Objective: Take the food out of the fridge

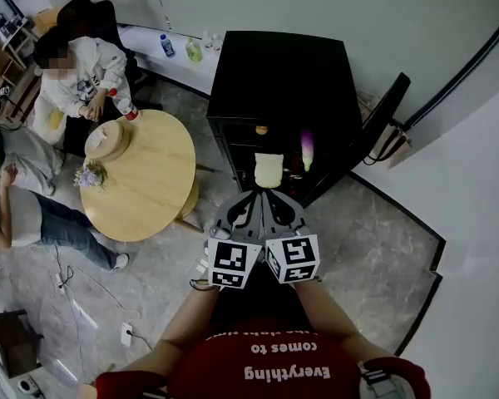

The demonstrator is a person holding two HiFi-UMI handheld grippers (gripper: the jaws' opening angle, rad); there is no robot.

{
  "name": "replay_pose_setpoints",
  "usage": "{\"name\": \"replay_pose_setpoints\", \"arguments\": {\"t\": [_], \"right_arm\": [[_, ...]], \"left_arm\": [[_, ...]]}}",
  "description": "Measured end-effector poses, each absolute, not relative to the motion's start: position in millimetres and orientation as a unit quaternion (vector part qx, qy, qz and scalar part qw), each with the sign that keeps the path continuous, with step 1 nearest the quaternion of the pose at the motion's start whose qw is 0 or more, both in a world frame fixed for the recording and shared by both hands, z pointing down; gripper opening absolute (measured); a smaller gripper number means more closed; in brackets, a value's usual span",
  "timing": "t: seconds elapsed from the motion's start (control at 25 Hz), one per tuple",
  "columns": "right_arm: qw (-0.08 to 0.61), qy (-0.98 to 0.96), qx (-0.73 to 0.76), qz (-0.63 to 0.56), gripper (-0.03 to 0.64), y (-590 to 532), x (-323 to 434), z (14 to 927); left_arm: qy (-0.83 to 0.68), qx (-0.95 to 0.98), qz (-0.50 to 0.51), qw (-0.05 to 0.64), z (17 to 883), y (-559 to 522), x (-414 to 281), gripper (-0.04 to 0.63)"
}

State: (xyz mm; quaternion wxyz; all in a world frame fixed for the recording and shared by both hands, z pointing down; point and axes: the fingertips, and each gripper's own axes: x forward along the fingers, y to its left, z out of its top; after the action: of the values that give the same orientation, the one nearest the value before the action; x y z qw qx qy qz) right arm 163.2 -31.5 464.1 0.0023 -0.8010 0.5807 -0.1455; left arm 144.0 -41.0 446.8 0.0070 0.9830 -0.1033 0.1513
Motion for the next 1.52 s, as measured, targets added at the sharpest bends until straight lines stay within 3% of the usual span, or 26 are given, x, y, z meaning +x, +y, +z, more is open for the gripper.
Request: {"name": "replay_pose_setpoints", "arguments": {"t": [0.2,0.6,0.8,1.0,1.44,1.48,1.52], "right_arm": [[0.141,0.573,-0.764,-0.261,0.011,-47.3,171.2,520.8],[0.221,0.441,-0.77,-0.405,0.016,-42.0,233.8,694.7],[0.302,0.399,-0.733,-0.461,0.155,-46.6,244.3,750.3],[0.36,0.378,-0.695,-0.495,0.225,-54.7,252.2,787.3],[0.479,0.361,-0.636,-0.486,0.222,-70.2,279.5,814.7],[0.493,0.363,-0.627,-0.482,0.218,-71.2,280.7,812.8],[0.503,0.362,-0.621,-0.479,0.171,-71.1,281.6,811.5]], "left_arm": [[-0.102,0.978,0.181,0.002,468.7,-58.6,139.4,0.002],[-0.087,0.967,0.239,0.035,543.5,-63.8,145.5,0.002],[-0.063,0.966,0.243,0.057,566.5,-50.1,152.1,0.002],[-0.06,0.965,0.244,0.075,581.4,-41.3,153.6,0.002],[-0.061,0.962,0.246,0.105,595.3,-33.8,147.9,0.002],[-0.064,0.962,0.244,0.108,594.7,-34.5,148.2,0.002],[-0.067,0.962,0.242,0.109,593.9,-35.3,148.0,0.002]]}}
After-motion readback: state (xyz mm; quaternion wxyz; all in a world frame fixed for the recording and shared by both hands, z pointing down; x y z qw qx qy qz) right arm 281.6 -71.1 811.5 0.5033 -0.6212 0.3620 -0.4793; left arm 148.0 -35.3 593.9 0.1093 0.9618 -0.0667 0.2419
